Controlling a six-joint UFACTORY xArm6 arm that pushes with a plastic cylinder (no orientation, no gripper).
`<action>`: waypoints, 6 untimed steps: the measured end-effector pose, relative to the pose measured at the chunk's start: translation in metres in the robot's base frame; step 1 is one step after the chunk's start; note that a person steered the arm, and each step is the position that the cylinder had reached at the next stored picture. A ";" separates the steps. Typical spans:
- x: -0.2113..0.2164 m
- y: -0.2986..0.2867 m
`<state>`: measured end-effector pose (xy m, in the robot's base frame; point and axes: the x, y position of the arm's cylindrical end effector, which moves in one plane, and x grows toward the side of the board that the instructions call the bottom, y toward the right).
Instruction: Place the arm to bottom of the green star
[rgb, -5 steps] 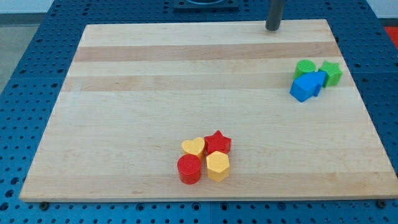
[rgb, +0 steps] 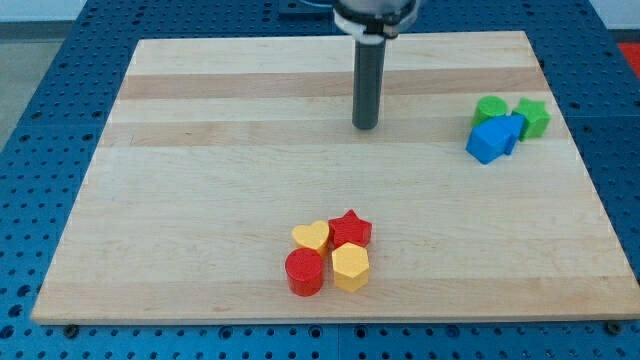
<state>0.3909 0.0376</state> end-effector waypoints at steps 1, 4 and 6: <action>0.036 0.000; 0.090 0.150; 0.034 0.289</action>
